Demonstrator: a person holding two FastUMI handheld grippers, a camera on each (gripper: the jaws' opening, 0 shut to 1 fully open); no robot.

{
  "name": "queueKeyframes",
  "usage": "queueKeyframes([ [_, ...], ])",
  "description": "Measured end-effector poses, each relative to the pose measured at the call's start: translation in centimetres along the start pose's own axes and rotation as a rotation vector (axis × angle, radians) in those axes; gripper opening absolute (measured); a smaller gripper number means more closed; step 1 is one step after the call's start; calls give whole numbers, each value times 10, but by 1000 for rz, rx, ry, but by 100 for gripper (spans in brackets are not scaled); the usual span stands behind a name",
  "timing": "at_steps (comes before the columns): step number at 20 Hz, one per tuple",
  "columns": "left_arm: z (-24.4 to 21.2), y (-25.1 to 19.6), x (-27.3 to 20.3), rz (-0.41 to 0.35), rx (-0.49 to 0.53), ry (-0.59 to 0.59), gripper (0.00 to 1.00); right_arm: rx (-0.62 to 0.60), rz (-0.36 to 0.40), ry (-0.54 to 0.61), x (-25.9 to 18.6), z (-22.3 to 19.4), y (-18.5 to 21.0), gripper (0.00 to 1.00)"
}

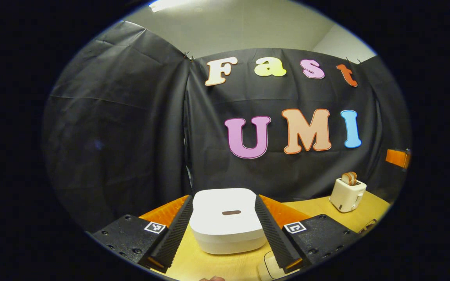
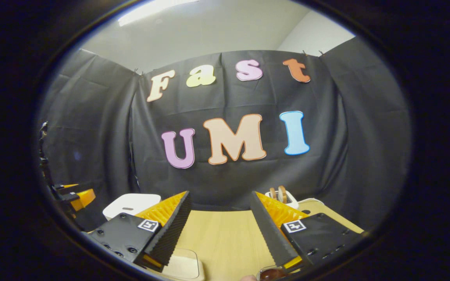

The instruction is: Close the left gripper, press the button to open the rice cooker; take a wooden spoon from the chopstick holder with the right hand, scoop a spoonful of rice and pour it into the rice cooker, then put the wooden spoon back into the chopstick holder.

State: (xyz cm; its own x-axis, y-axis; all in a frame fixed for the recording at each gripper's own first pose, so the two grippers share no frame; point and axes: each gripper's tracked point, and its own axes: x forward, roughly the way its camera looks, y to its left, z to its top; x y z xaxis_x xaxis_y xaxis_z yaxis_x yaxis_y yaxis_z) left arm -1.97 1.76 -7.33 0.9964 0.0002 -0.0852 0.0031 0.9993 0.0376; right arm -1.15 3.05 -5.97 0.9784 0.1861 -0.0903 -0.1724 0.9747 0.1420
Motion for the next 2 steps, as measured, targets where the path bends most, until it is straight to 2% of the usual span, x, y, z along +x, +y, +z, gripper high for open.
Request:
queueKeyframes([
  [1,0,0,0,-1,11,-2,93,-1,-3,-7,0,3,1,100],
  [2,1,1,1,-1,21,-5,93,-1,-5,-12,-1,3,2,93],
])
